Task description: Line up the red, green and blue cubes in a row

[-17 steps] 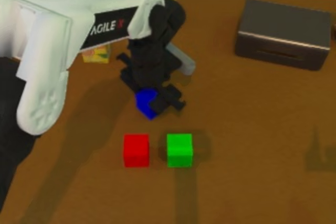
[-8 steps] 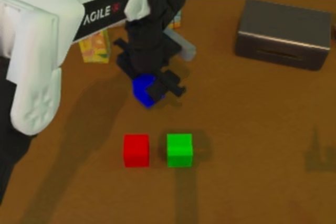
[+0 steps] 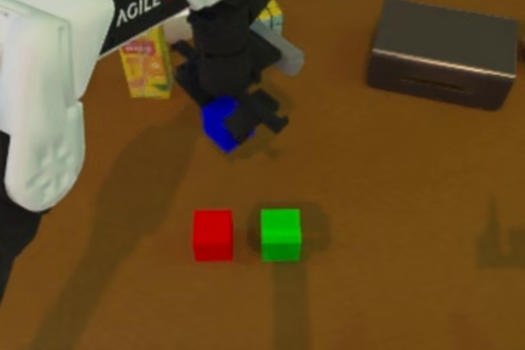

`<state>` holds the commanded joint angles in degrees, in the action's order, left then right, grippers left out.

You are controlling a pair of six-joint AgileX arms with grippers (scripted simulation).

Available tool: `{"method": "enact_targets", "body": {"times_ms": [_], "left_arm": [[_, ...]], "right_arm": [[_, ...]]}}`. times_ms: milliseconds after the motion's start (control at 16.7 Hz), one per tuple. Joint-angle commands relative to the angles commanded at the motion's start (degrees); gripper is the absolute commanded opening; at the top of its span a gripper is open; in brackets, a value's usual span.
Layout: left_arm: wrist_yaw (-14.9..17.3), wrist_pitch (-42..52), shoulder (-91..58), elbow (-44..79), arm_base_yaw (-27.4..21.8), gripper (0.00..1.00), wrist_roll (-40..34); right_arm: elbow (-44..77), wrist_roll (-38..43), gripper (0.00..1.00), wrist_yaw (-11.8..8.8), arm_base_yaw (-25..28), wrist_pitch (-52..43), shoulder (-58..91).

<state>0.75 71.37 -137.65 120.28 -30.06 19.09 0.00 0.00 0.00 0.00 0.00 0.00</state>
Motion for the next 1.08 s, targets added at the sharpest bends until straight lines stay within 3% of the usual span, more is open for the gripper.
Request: {"method": "enact_targets", "body": {"times_ms": [180,480,600,1080], "left_arm": [[0.1,1.7,-0.9,2.4,-4.1,0.00,3.7],[0.5,6.4,-3.1,8.8,-18.1,0.00,14.6],[0.6,7.6,-3.4,10.6,-21.6,0.00,17.8],[0.6,5.5,-3.5,8.9,-22.5,0.00,18.9]], "right_arm": [[0.0,0.0,1.00,0.0,0.0,0.0,0.0],[0.0,0.0,1.00,0.0,0.0,0.0,0.0],[0.0,0.0,1.00,0.0,0.0,0.0,0.0],[0.0,0.0,1.00,0.0,0.0,0.0,0.0]]}}
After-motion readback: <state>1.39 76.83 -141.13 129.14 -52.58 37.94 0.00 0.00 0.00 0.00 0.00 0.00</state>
